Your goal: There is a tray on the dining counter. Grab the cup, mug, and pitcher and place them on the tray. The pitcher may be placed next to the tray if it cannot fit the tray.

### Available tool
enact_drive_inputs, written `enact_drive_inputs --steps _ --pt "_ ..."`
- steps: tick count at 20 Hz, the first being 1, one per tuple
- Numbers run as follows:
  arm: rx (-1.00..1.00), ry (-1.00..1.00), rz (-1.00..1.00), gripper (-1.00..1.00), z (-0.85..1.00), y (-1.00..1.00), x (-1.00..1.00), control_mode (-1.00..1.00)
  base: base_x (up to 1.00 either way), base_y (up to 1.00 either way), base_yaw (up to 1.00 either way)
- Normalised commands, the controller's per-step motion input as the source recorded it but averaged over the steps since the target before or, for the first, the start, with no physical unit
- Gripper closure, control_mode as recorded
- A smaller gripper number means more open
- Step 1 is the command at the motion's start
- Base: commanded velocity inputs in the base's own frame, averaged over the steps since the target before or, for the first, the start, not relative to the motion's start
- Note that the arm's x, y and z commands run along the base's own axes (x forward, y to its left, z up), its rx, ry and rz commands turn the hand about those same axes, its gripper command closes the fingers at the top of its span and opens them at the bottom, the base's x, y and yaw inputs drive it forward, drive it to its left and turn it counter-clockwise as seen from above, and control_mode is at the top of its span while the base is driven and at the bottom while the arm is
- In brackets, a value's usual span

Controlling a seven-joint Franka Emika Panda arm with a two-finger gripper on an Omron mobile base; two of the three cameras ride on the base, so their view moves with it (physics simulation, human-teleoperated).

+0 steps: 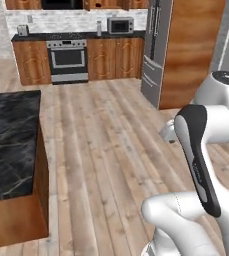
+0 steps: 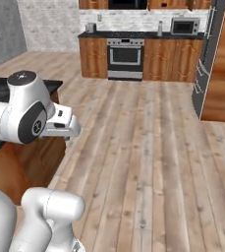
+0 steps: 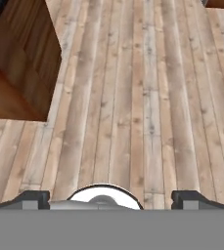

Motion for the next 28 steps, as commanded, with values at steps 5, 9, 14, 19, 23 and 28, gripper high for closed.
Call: enact_drive_inputs --steps 5,9,14,19,23,28 --pt "0.0 0.0 0.0 -1.0 0.0 0.0 0.0 1.0 1.0 -0.08 0.02" --pt "0.0 0.0 0.0 -1.0 0.0 0.0 0.0 1.0 1.0 0.0 0.0" --pt "0.0 0.0 0.0 -1.0 0.0 0.0 0.0 1.0 1.0 0.0 0.0" --pt "0.0 0.0 0.0 -1.0 0.0 0.0 0.0 1.0 1.0 0.0 0.0" --pt "0.0 0.0 0.0 -1.0 0.0 0.0 0.0 1.0 1.0 0.0 0.0" --pt "0.0 0.0 0.0 -1.0 0.0 0.0 0.0 1.0 1.0 0.0 0.0"
